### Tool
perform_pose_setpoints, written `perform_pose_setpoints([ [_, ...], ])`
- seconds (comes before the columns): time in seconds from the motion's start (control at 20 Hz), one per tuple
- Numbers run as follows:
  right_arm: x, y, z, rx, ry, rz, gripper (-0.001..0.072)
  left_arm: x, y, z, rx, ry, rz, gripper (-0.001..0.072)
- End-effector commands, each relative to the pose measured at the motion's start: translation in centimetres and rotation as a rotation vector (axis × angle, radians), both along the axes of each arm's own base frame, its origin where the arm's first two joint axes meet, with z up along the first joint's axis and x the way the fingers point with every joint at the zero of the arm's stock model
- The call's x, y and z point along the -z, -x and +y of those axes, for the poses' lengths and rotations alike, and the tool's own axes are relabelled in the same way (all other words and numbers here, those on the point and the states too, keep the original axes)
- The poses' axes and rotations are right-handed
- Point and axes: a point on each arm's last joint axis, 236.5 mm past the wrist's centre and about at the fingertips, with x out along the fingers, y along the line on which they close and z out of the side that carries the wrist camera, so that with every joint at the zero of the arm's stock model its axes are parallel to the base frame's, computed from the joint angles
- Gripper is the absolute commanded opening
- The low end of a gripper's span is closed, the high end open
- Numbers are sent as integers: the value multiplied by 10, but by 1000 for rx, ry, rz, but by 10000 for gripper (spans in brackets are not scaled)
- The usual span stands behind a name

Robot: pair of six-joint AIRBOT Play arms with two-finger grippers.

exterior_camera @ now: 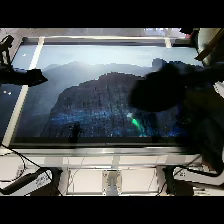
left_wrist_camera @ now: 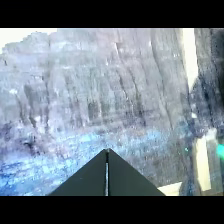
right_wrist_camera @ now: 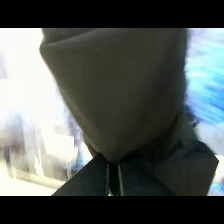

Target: Fold the clothes and pants, and hang the long-sleeved shirts on hangers.

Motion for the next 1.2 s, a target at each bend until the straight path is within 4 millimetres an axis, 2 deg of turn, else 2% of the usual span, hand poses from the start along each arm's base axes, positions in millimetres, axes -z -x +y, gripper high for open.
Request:
perform_pose_setpoints([
  [0.0, -40, 93, -94, 330, 76, 36, 15, 0, 0, 0, 0, 0, 1, 8],
  [0.05, -45, 122, -121, 444, 111, 54, 15, 0, 0, 0, 0, 0, 1, 8],
  [0.2, -41, 232, -199, 853, 249, 223, 15, 0, 2, -2, 5, 10, 5, 8],
  [0.3, -37, 296, -227, 1090, 285, 336, 17, -2, 3, -8, 17, 34, 9, 8],
  [0.35, -34, 316, -238, 1201, 271, 357, 18, -3, 3, -9, 18, 41, 7, 7],
  [0.45, -24, 329, -252, 1265, 246, 364, 20, -5, 3, -11, 21, 51, 4, 8],
  [0.5, -17, 329, -255, 1261, 229, 375, 20, -4, 3, -11, 21, 51, 4, 8],
  [0.55, -11, 323, -256, 1244, 198, 376, 54, -5, 3, -11, 21, 51, 4, 8],
  [0.6, -5, 316, -256, 1221, 161, 376, 217, -5, 3, -11, 21, 52, 4, 8],
  [0.65, 1, 308, -254, 1197, 126, 378, 517, -5, 3, -11, 21, 51, 4, 8],
  [0.7, 3, 303, -255, 1182, 112, 375, 698, -5, 3, -12, 21, 52, 4, 8],
  [0.8, -2, 300, -260, 1185, 138, 353, 693, -6, 3, -14, 23, 62, 2, 8],
  [0.85, -11, 299, -265, 1205, 160, 326, 693, -6, 3, -14, 24, 65, 1, 8],
  [0.95, -49, 281, -280, 1213, 225, 174, 693, -5, 3, -14, 24, 65, 3, 8],
  [1.0, -78, 254, -284, 1182, 222, 20, 693, -5, 3, -14, 24, 65, 3, 8],
  [1.05, -112, 219, -276, 1115, 177, -158, 693, -5, 3, -14, 24, 66, 4, 8],
  [1.1, -154, 177, -255, 1002, 94, -361, 693, -5, 3, -14, 24, 66, 3, 8],
  [1.15, -194, 143, -223, 868, 13, -528, 693, -5, 3, -14, 24, 66, 3, 8],
])
